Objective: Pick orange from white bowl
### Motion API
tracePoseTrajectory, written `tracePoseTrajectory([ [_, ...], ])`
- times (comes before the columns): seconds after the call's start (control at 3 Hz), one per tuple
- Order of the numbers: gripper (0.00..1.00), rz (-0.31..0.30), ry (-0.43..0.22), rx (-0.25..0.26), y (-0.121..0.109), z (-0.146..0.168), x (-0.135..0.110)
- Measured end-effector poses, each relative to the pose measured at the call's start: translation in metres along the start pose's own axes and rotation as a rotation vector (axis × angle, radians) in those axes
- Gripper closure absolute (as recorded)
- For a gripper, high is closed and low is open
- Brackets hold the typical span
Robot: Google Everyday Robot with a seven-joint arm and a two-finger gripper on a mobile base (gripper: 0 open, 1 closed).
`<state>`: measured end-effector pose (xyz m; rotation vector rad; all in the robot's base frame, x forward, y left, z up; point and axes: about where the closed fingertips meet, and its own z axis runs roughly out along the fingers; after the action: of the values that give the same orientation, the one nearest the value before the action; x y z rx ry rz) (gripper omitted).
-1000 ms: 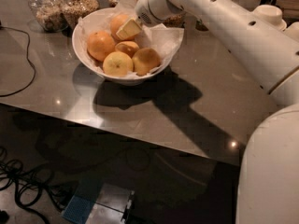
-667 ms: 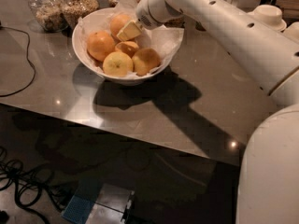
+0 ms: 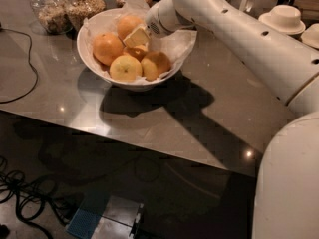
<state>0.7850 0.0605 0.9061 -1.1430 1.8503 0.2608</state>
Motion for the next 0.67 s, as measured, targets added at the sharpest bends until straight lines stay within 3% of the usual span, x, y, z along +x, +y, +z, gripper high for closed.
tracePoseTrajectory([
  [0.67, 0.26, 0.047, -0.019, -0.013, 0.002, 0.014, -0.005],
])
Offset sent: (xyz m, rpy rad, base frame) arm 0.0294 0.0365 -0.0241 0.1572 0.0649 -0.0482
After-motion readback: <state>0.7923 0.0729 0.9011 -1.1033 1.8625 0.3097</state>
